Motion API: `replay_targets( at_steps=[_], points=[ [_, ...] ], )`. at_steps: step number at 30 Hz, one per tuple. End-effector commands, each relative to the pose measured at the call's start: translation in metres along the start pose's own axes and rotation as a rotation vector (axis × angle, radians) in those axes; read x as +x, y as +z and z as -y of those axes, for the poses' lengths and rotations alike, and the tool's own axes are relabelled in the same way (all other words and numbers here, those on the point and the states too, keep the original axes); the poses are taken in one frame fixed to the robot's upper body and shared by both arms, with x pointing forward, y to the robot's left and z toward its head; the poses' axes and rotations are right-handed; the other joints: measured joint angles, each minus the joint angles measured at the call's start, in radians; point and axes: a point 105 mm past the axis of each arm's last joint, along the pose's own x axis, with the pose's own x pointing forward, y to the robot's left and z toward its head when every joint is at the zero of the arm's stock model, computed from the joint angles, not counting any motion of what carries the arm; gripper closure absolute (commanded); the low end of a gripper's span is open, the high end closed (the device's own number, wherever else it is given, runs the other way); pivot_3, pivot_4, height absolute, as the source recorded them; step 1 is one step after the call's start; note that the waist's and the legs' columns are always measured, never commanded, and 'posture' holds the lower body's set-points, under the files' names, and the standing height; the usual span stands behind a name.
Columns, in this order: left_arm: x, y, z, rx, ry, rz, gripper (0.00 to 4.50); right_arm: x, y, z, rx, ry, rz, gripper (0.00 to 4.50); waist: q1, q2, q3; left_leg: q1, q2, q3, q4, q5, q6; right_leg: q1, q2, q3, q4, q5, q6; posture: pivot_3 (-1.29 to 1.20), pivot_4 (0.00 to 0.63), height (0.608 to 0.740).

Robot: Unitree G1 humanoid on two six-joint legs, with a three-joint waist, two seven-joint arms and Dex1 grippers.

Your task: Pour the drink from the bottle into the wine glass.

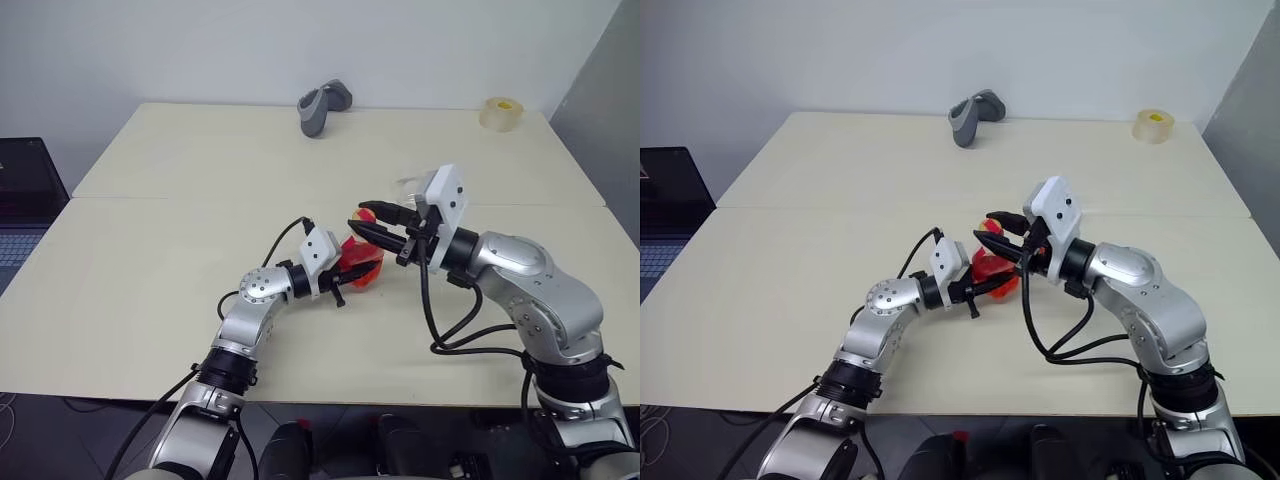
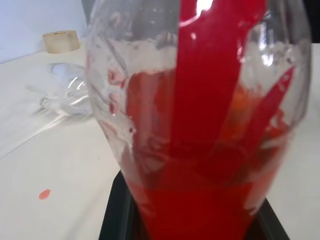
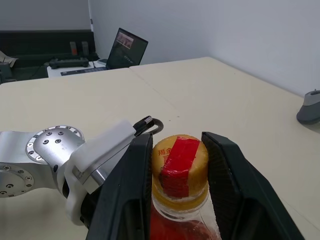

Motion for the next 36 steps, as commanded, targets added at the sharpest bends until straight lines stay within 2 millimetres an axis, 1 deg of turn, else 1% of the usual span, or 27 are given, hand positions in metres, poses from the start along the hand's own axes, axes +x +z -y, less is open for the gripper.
replay_targets(
  at_steps=[1,3,6,9,11,16,20,24,27,29,31,32,34,36],
  points=[
    [0.004,0.011,0.004,0.030,-0.018,0.034,3.74,0.003,0.017,-0.009,-0.036,0.041,0.061,3.28,0.000,0.000,0.000,0.000,0.000,0.000,0.000,0.000,0.000,0.000,0.000,0.000,0.000,0.000,0.000,0.00,0.150,0.740],
    [0.004,0.011,0.004,0.031,-0.018,0.034,3.75,0.003,0.018,-0.009,-0.028,0.042,0.069,3.28,0.000,0.000,0.000,0.000,0.000,0.000,0.000,0.000,0.000,0.000,0.000,0.000,0.000,0.000,0.000,0.00,0.150,0.740],
    [0.004,0.011,0.004,0.031,-0.019,0.034,3.75,0.002,0.025,-0.007,0.034,0.047,0.113,3.28,0.000,0.000,0.000,0.000,0.000,0.000,0.000,0.000,0.000,0.000,0.000,0.000,0.000,0.000,0.000,0.00,0.150,0.740],
    [0.003,0.011,0.004,0.031,-0.018,0.033,3.75,0.001,0.026,-0.007,0.049,0.054,0.113,3.28,0.000,0.000,0.000,0.000,0.000,0.000,0.000,0.000,0.000,0.000,0.000,0.000,0.000,0.000,0.000,0.00,0.150,0.740],
    [0.003,0.011,0.004,0.031,-0.017,0.033,3.75,0.001,0.025,-0.008,0.033,0.058,0.105,3.28,0.000,0.000,0.000,0.000,0.000,0.000,0.000,0.000,0.000,0.000,0.000,0.000,0.000,0.000,0.000,0.00,0.150,0.740],
    [0.003,0.011,0.004,0.031,-0.019,0.031,3.75,0.002,0.029,-0.012,-0.143,0.067,0.101,3.28,0.000,0.000,0.000,0.000,0.000,0.000,0.000,0.000,0.000,0.000,0.000,0.000,0.000,0.000,0.000,0.00,0.150,0.740],
    [0.003,0.011,0.004,0.031,-0.020,0.029,3.75,0.003,0.031,-0.014,-0.213,0.078,0.104,3.28,-0.001,0.000,0.000,0.000,0.000,0.000,0.000,0.000,0.000,0.000,0.000,0.000,0.000,0.000,0.000,0.00,0.150,0.740],
    [0.003,0.011,0.003,0.031,-0.021,0.030,3.75,0.002,0.032,-0.013,-0.195,0.079,0.118,3.28,0.000,0.000,0.000,0.000,0.000,0.000,0.000,0.000,0.000,0.000,0.000,0.000,0.000,0.000,0.000,0.00,0.150,0.740],
    [0.003,0.011,0.003,0.031,-0.019,0.031,3.75,0.000,0.029,-0.013,-0.128,0.090,0.112,3.28,0.000,0.000,0.000,0.000,0.000,0.000,0.000,0.000,0.000,0.000,0.000,0.000,0.000,0.000,0.000,0.00,0.150,0.740],
    [0.003,0.011,0.003,0.033,-0.016,0.032,3.75,-0.004,0.027,-0.012,-0.099,0.090,0.104,3.28,0.000,0.000,0.000,0.000,0.000,0.000,0.000,0.000,0.000,0.000,0.000,0.000,0.000,0.000,0.000,0.00,0.150,0.740],
    [0.002,0.011,0.001,0.034,-0.006,0.033,3.75,-0.011,0.024,-0.007,-0.067,0.082,0.081,3.28,0.000,0.000,0.000,0.000,0.000,0.000,0.000,0.000,0.000,0.000,0.000,0.000,0.000,0.000,0.000,0.00,0.150,0.740],
    [0.001,0.012,0.000,0.034,0.002,0.034,3.75,-0.018,0.024,-0.003,-0.048,0.066,0.072,3.28,0.001,0.000,0.000,0.000,0.000,0.000,0.000,0.000,0.000,0.000,0.000,0.000,0.000,0.000,0.000,0.00,0.150,0.740],
    [-0.002,0.012,-0.002,0.019,0.008,0.038,3.75,-0.037,0.019,0.007,-0.015,0.021,0.040,3.28,0.003,0.000,0.000,-0.001,0.000,0.000,0.000,0.000,0.000,0.000,-0.001,0.000,0.000,0.000,0.000,0.00,0.150,0.740],
    [-0.004,0.013,0.000,0.007,-0.004,0.043,3.75,-0.053,0.009,0.012,-0.004,-0.023,-0.016,3.28,0.006,0.000,0.000,-0.001,-0.001,0.000,0.000,0.000,0.000,0.000,-0.001,-0.001,-0.001,0.000,0.000,0.00,0.150,0.740]
  ],
)
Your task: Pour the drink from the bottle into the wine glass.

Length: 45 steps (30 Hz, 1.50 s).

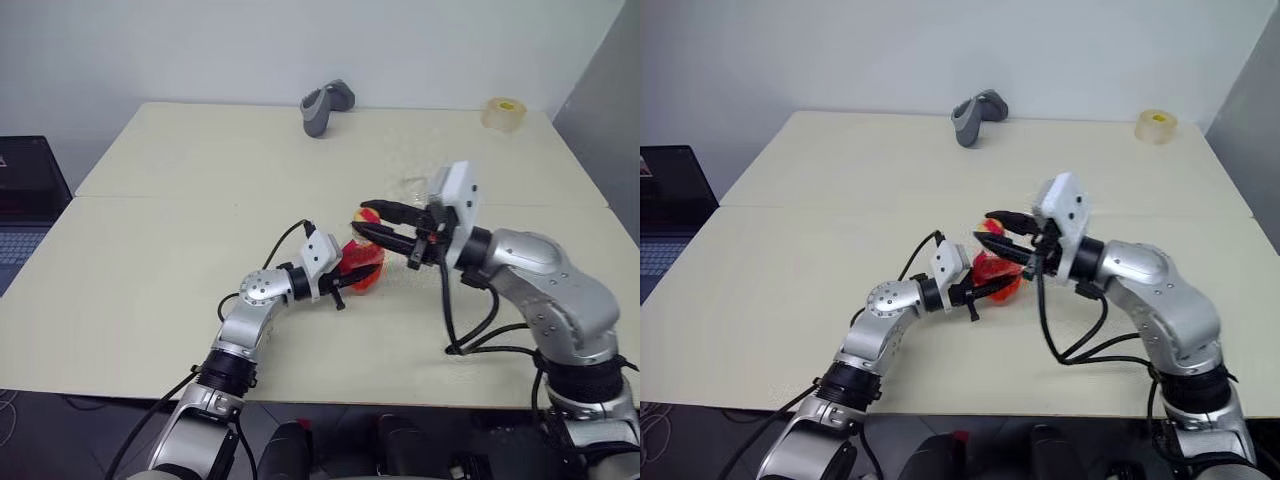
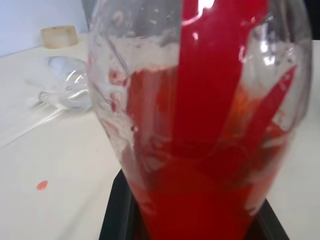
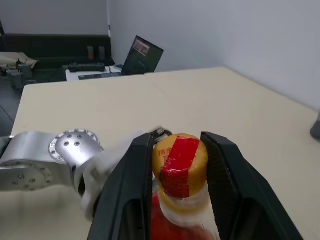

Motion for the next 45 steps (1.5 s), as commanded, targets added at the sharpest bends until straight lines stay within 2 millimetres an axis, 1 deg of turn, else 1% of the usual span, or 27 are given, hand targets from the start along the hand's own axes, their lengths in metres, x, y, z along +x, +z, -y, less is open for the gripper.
replay_targets(
  at_steps=[1,4,8,10,12,16,19,22,24,26,28,31,32,33,35,37,38,40,41,42,45],
  points=[
    [-0.003,0.019,0.000,0.016,-0.016,0.062,3.75,-0.029,-0.002,0.006,-0.021,-0.075,-0.038,3.28,0.000,0.000,0.000,0.000,0.000,0.000,0.000,0.000,0.000,0.000,0.000,0.000,0.000,0.000,0.000,0.00,0.150,0.740],
    [-0.002,0.024,0.005,0.008,-0.061,0.073,3.75,-0.050,-0.028,0.015,-0.006,-0.179,-0.122,3.28,-0.002,0.000,0.000,0.000,0.000,0.001,0.000,0.000,0.000,0.000,0.000,0.000,0.000,0.000,0.000,0.00,0.150,0.740],
    [0.001,0.032,0.015,0.016,-0.149,0.083,3.75,-0.079,-0.075,0.029,0.011,-0.375,-0.222,3.28,-0.003,0.000,0.000,0.001,0.001,0.001,0.000,0.000,0.000,0.000,0.001,0.001,0.001,0.000,0.000,0.00,0.150,0.740],
    [0.004,0.036,0.021,0.030,-0.202,0.083,3.75,-0.091,-0.099,0.032,0.020,-0.449,-0.266,3.28,-0.004,0.000,0.000,0.002,0.001,0.003,0.000,0.000,0.000,0.000,0.001,0.001,0.001,0.000,0.000,0.00,0.150,0.740],
    [0.005,0.038,0.024,0.045,-0.246,0.078,3.75,-0.100,-0.115,0.034,0.036,-0.505,-0.286,3.28,-0.004,0.000,0.000,0.002,0.001,0.005,-0.001,0.000,0.000,0.001,0.002,0.002,0.001,0.000,0.000,0.00,0.150,0.740],
    [0.006,0.040,0.027,0.063,-0.291,0.071,3.75,-0.112,-0.137,0.035,0.062,-0.561,-0.326,3.28,-0.006,0.000,0.000,0.004,0.001,0.008,-0.001,0.000,0.000,0.000,0.003,0.004,0.002,0.000,0.000,0.00,0.150,0.740],
    [0.008,0.041,0.027,0.072,-0.302,0.070,3.75,-0.120,-0.146,0.036,0.078,-0.579,-0.352,3.28,-0.006,0.000,0.000,0.004,0.001,0.009,-0.001,0.000,0.000,0.000,0.003,0.004,0.002,0.000,0.001,0.00,0.150,0.740],
    [0.009,0.041,0.026,0.073,-0.299,0.071,3.75,-0.126,-0.154,0.030,0.120,-0.556,-0.376,3.28,-0.005,0.000,0.000,0.004,0.001,0.010,-0.001,0.000,0.000,0.000,0.003,0.004,0.001,0.000,0.001,0.00,0.150,0.740],
    [0.010,0.042,0.026,0.075,-0.294,0.073,3.75,-0.129,-0.157,0.026,0.164,-0.542,-0.382,2.59,-0.005,0.000,0.000,0.004,0.001,0.010,-0.001,0.000,0.000,0.001,0.003,0.004,0.001,0.000,0.001,0.00,0.150,0.740],
    [0.010,0.042,0.025,0.075,-0.280,0.076,3.75,-0.133,-0.161,0.016,0.214,-0.489,-0.408,1.97,-0.005,0.000,0.000,0.003,0.001,0.010,-0.001,0.000,0.000,0.001,0.003,0.004,0.001,0.000,0.001,0.00,0.150,0.740],
    [0.009,0.040,0.023,0.066,-0.256,0.073,3.75,-0.144,-0.164,0.011,0.233,-0.459,-0.454,1.27,-0.004,0.000,0.000,0.004,0.001,0.010,-0.001,0.000,0.000,0.001,0.003,0.004,0.001,-0.001,0.001,0.00,0.150,0.740],
    [0.006,0.038,0.018,0.057,-0.215,0.071,3.75,-0.157,-0.161,0.009,0.242,-0.442,-0.490,0.19,-0.002,0.000,0.000,0.004,0.000,0.010,-0.001,0.000,0.000,0.002,0.003,0.004,0.001,-0.001,0.001,0.00,0.150,0.740],
    [0.004,0.038,0.015,0.060,-0.193,0.070,3.75,-0.161,-0.158,0.010,0.229,-0.436,-0.500,0.01,-0.001,0.000,0.000,0.004,0.000,0.010,-0.001,0.000,0.000,0.002,0.003,0.004,0.001,-0.001,0.002,0.00,0.150,0.740],
    [0.002,0.037,0.009,0.062,-0.159,0.070,3.75,-0.163,-0.151,0.012,0.209,-0.429,-0.501,0.00,-0.001,0.000,0.000,0.004,0.000,0.010,-0.001,0.000,0.000,0.002,0.003,0.004,0.001,-0.001,0.002,0.00,0.150,0.740],
    [-0.003,0.036,-0.006,0.067,-0.064,0.070,3.75,-0.159,-0.133,0.016,0.169,-0.397,-0.476,0.00,0.000,0.000,0.000,0.004,0.000,0.010,-0.001,0.000,0.000,0.002,0.003,0.004,0.001,-0.002,0.003,0.00,0.150,0.740],
    [-0.011,0.034,-0.020,0.076,0.029,0.067,3.75,-0.145,-0.114,0.017,0.137,-0.342,-0.438,0.00,-0.003,0.000,0.000,0.004,0.000,0.010,0.000,0.000,0.000,0.002,0.003,0.005,0.001,-0.001,0.002,0.00,0.150,0.740],
    [-0.015,0.033,-0.028,0.078,0.082,0.066,3.75,-0.134,-0.103,0.016,0.117,-0.304,-0.414,0.00,-0.009,0.000,0.000,0.004,0.001,0.010,0.000,0.000,0.000,0.002,0.003,0.005,0.001,-0.002,0.003,0.00,0.150,0.740],
    [-0.027,0.028,-0.047,0.072,0.203,0.060,3.75,-0.104,-0.084,0.012,0.070,-0.221,-0.360,0.00,-0.014,0.000,0.000,0.006,0.002,0.010,-0.002,0.000,0.000,0.002,0.003,0.005,0.002,-0.002,0.003,0.00,0.150,0.740],
    [-0.030,0.027,-0.053,0.070,0.240,0.058,3.75,-0.095,-0.079,0.011,0.054,-0.198,-0.346,0.00,-0.016,0.000,0.000,0.008,0.002,0.010,-0.002,0.000,0.000,0.002,0.004,0.005,0.002,-0.002,0.003,0.00,0.150,0.740],
    [-0.037,0.024,-0.061,0.061,0.292,0.053,3.75,-0.081,-0.073,0.008,0.045,-0.164,-0.320,0.00,-0.016,0.000,0.000,0.008,0.002,0.010,-0.002,0.000,0.000,0.002,0.004,0.005,0.002,-0.002,0.003,0.00,0.150,0.740],
    [-0.062,0.013,-0.092,0.046,0.481,0.031,3.75,-0.030,-0.061,-0.006,0.003,-0.027,-0.254,0.00,-0.014,-0.001,0.001,0.006,0.002,0.009,-0.002,0.000,0.000,0.002,0.004,0.004,0.002,-0.001,0.002,0.00,0.150,0.740]
  ],
)
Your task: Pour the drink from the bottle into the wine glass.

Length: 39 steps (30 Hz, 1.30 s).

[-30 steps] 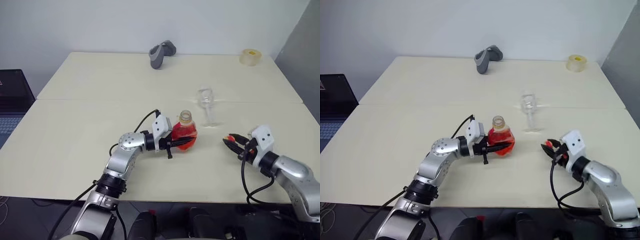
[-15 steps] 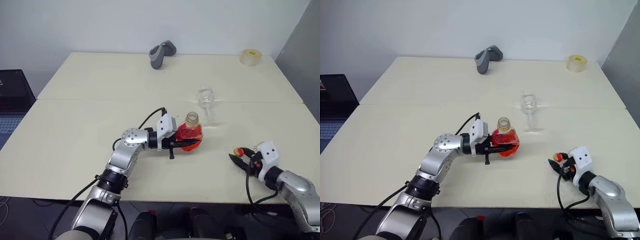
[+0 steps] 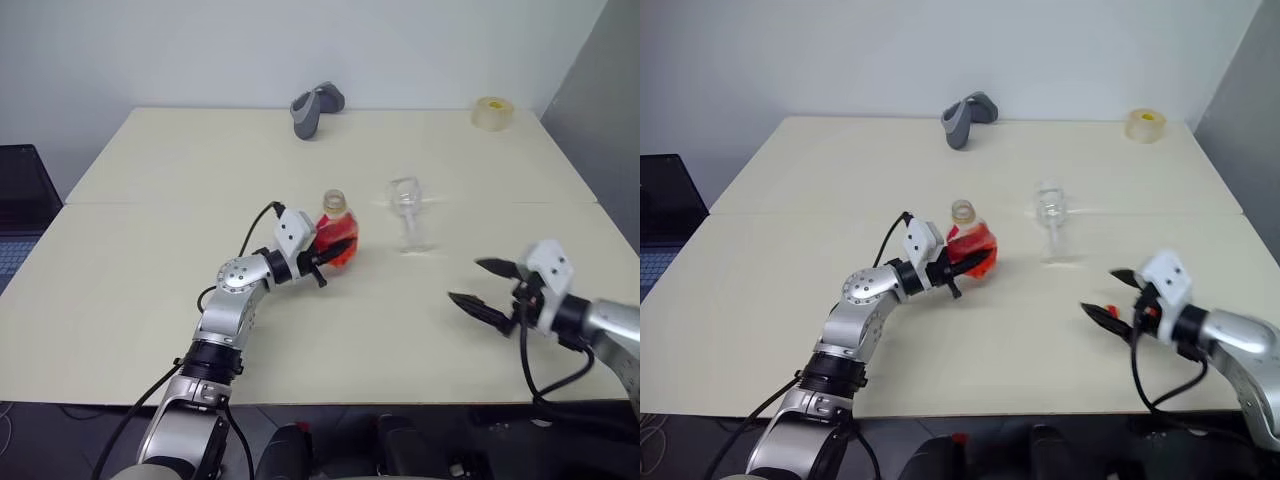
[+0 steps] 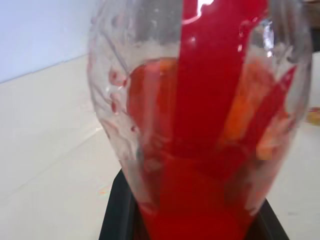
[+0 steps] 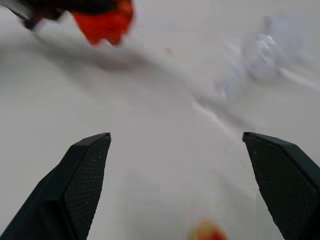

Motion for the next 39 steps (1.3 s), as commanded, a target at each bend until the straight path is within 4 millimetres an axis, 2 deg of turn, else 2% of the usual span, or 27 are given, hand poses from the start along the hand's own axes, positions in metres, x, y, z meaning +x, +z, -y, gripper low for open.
replay_targets(
  at_steps=[1,3,7,11,14,19,20,29,33,39],
  points=[
    [-0.015,0.009,-0.043,0.038,0.206,0.037,3.75,0.033,0.018,-0.026,-0.045,0.122,0.039,0.00,0.004,0.000,0.000,0.000,0.000,0.000,0.000,0.000,0.000,-0.001,0.000,0.000,0.000,0.000,0.000,0.00,0.150,0.740],
    [-0.025,0.005,-0.067,0.025,0.327,0.033,3.75,0.057,0.030,-0.034,-0.060,0.161,0.075,0.00,0.009,-0.001,0.000,-0.003,0.001,-0.002,0.001,0.000,0.000,-0.001,-0.001,-0.002,0.000,0.000,-0.001,0.00,0.150,0.740],
    [-0.043,-0.002,-0.103,-0.010,0.507,0.025,3.75,0.090,0.044,-0.049,-0.108,0.230,0.103,0.00,0.021,-0.002,0.001,-0.007,-0.003,-0.007,0.004,0.000,0.000,-0.002,-0.006,-0.003,-0.001,0.001,0.000,0.00,0.150,0.740],
    [-0.058,-0.010,-0.129,-0.045,0.650,0.005,3.75,0.111,0.054,-0.059,-0.130,0.286,0.116,0.00,0.024,-0.003,0.001,-0.007,-0.006,-0.009,0.005,0.000,0.000,-0.002,-0.009,-0.004,-0.002,0.001,0.001,0.00,0.150,0.740],
    [-0.065,-0.021,-0.138,-0.081,0.715,-0.033,3.75,0.120,0.059,-0.061,-0.139,0.298,0.119,0.00,0.023,-0.003,0.001,-0.007,-0.006,-0.010,0.005,0.000,0.000,-0.002,-0.009,-0.005,-0.001,0.001,0.001,0.00,0.150,0.740],
    [-0.067,-0.035,-0.137,-0.113,0.717,-0.074,3.75,0.123,0.061,-0.063,-0.145,0.313,0.124,0.00,0.020,-0.003,0.001,-0.006,-0.006,-0.010,0.004,0.000,0.000,-0.003,-0.009,-0.006,0.000,0.001,0.001,0.00,0.150,0.740],
    [-0.069,-0.036,-0.137,-0.123,0.719,-0.071,3.04,0.122,0.061,-0.064,-0.145,0.317,0.124,0.00,0.018,-0.003,0.001,-0.006,-0.006,-0.010,0.004,0.000,0.000,-0.003,-0.009,-0.006,0.001,0.001,0.001,0.00,0.150,0.740],
    [-0.079,-0.040,-0.126,-0.106,0.714,-0.023,0.15,0.107,0.063,-0.067,-0.136,0.324,0.128,0.00,0.007,-0.003,0.001,-0.006,-0.005,-0.010,0.004,0.000,0.000,-0.003,-0.009,-0.006,0.001,0.001,0.001,0.00,0.150,0.740],
    [-0.087,-0.038,-0.118,-0.083,0.705,-0.011,0.04,0.098,0.066,-0.065,-0.124,0.317,0.129,0.00,0.006,-0.003,0.001,-0.006,-0.003,-0.011,0.003,0.000,0.000,-0.003,-0.009,-0.006,0.001,0.001,0.001,0.00,0.150,0.740],
    [-0.112,-0.035,-0.083,-0.035,0.665,-0.048,0.04,0.073,0.063,-0.051,-0.057,0.265,0.108,0.00,0.009,-0.003,0.001,-0.006,-0.003,-0.010,0.003,0.000,0.000,-0.003,-0.010,-0.004,0.000,0.001,0.001,0.00,0.150,0.740]
  ],
)
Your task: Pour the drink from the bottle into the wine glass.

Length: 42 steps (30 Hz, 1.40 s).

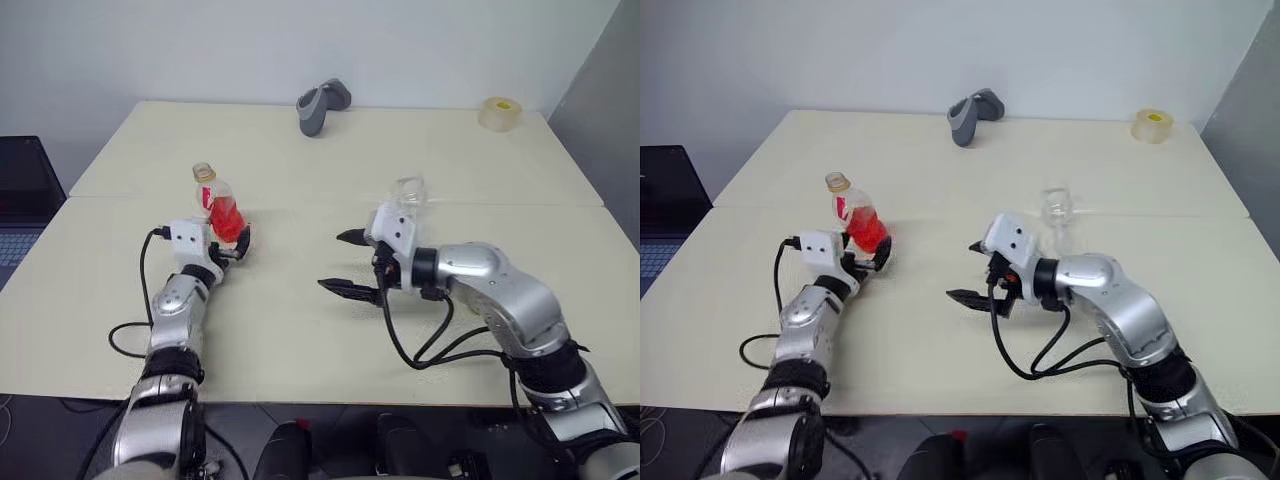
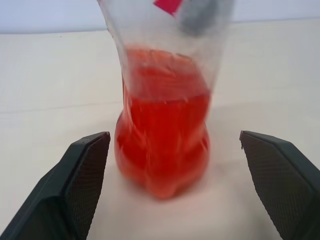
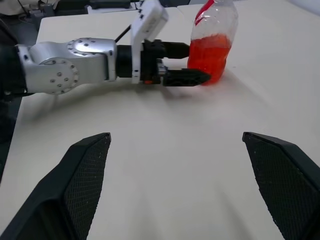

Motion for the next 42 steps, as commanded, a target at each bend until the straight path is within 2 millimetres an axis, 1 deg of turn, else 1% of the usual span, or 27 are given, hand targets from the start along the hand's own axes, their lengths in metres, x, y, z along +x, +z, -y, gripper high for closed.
replay_targets(
  at_steps=[1,3,5,7,10,12,16,19,22,25,27,32,37,40,42],
  points=[
    [-0.018,0.024,0.013,0.055,-0.045,0.057,0.04,-0.022,0.010,0.007,0.035,-0.055,0.038,0.00,0.001,0.000,0.000,0.000,0.000,0.000,0.000,0.000,0.000,0.000,0.000,0.000,0.000,0.000,0.000,0.00,0.150,0.740],
    [-0.031,0.031,0.030,0.103,-0.115,0.066,0.04,-0.035,0.009,0.023,0.100,-0.136,0.043,0.00,0.002,0.000,0.000,0.001,0.000,0.000,0.000,0.000,0.000,0.001,0.000,0.000,0.000,0.000,0.000,0.00,0.150,0.740],
    [-0.033,0.040,0.050,0.133,-0.213,0.074,0.04,-0.044,0.008,0.047,0.154,-0.257,0.040,0.00,0.007,0.000,0.000,0.001,0.000,0.000,0.000,0.000,0.000,0.001,0.000,0.000,0.000,0.000,0.000,0.00,0.150,0.740],
    [-0.028,0.053,0.068,0.115,-0.318,0.083,0.04,-0.054,0.004,0.079,0.216,-0.418,0.023,0.00,0.009,0.000,0.000,0.001,0.000,-0.001,0.000,0.000,0.000,0.001,0.000,-0.001,0.001,0.000,-0.001,0.00,0.150,0.740],
    [-0.018,0.072,0.096,0.118,-0.508,0.092,0.04,-0.065,-0.003,0.117,0.292,-0.572,-0.058,0.00,0.009,0.000,0.000,0.001,-0.001,0.000,0.000,0.000,0.000,0.002,0.001,-0.001,0.001,0.001,-0.001,0.00,0.150,0.740],
    [-0.015,0.080,0.113,0.145,-0.629,0.089,0.04,-0.066,-0.008,0.134,0.326,-0.621,-0.142,0.00,0.004,0.000,0.000,0.001,-0.001,0.001,-0.001,0.000,0.000,0.001,0.001,0.000,0.000,0.001,-0.001,0.00,0.150,0.740],
    [-0.010,0.090,0.130,0.183,-0.737,0.102,0.04,-0.068,-0.017,0.162,0.418,-0.692,-0.233,0.00,-0.007,0.001,0.000,0.001,0.001,0.006,-0.003,0.000,0.000,0.000,0.002,0.003,-0.002,0.000,-0.001,0.00,0.150,0.740],
    [-0.007,0.096,0.138,0.190,-0.773,0.120,0.04,-0.067,-0.020,0.173,0.470,-0.694,-0.266,0.00,-0.008,0.001,0.001,0.001,0.001,0.009,-0.003,0.000,0.000,-0.001,0.002,0.005,-0.002,0.000,-0.001,0.00,0.150,0.740],
    [-0.005,0.099,0.145,0.207,-0.808,0.133,0.04,-0.064,-0.023,0.179,0.490,-0.687,-0.311,0.00,-0.008,0.001,0.001,0.001,0.001,0.010,-0.002,0.000,0.001,-0.001,0.003,0.005,0.000,0.000,-0.002,0.00,0.150,0.740],
    [-0.004,0.099,0.151,0.223,-0.841,0.137,0.04,-0.052,-0.027,0.179,0.506,-0.637,-0.361,0.00,-0.007,0.001,0.001,0.001,0.001,0.012,-0.002,0.000,0.001,-0.001,0.003,0.005,0.000,0.000,-0.002,0.00,0.150,0.740],
    [-0.004,0.098,0.153,0.228,-0.854,0.133,0.04,-0.046,-0.033,0.180,0.495,-0.620,-0.404,0.00,-0.009,0.001,0.001,0.002,0.002,0.014,-0.002,0.000,0.001,-0.002,0.003,0.005,0.000,0.000,-0.002,0.00,0.150,0.740],
    [-0.004,0.094,0.153,0.231,-0.862,0.131,0.04,-0.041,-0.051,0.184,0.471,-0.627,-0.488,0.00,-0.004,0.002,0.001,0.001,0.002,0.014,-0.002,0.000,0.001,-0.003,0.004,0.005,0.000,0.000,-0.002,0.00,0.150,0.740],
    [-0.002,0.093,0.153,0.236,-0.860,0.132,0.04,-0.031,-0.060,0.183,0.427,-0.610,-0.545,0.00,-0.003,0.002,0.001,0.001,0.002,0.015,-0.002,0.000,0.001,-0.004,0.003,0.005,0.001,0.001,-0.002,0.00,0.150,0.740],
    [-0.001,0.090,0.152,0.243,-0.857,0.131,0.00,-0.026,-0.061,0.184,0.390,-0.604,-0.559,0.58,-0.003,0.002,0.001,0.001,0.003,0.015,-0.002,0.000,0.001,-0.004,0.004,0.005,0.001,0.001,-0.002,0.00,0.150,0.740],
    [-0.001,0.088,0.151,0.246,-0.856,0.129,0.00,-0.023,-0.058,0.184,0.358,-0.591,-0.565,1.21,-0.004,0.002,0.001,0.001,0.003,0.015,-0.002,0.000,0.001,-0.004,0.004,0.005,0.001,0.001,-0.002,0.00,0.150,0.740]
  ],
)
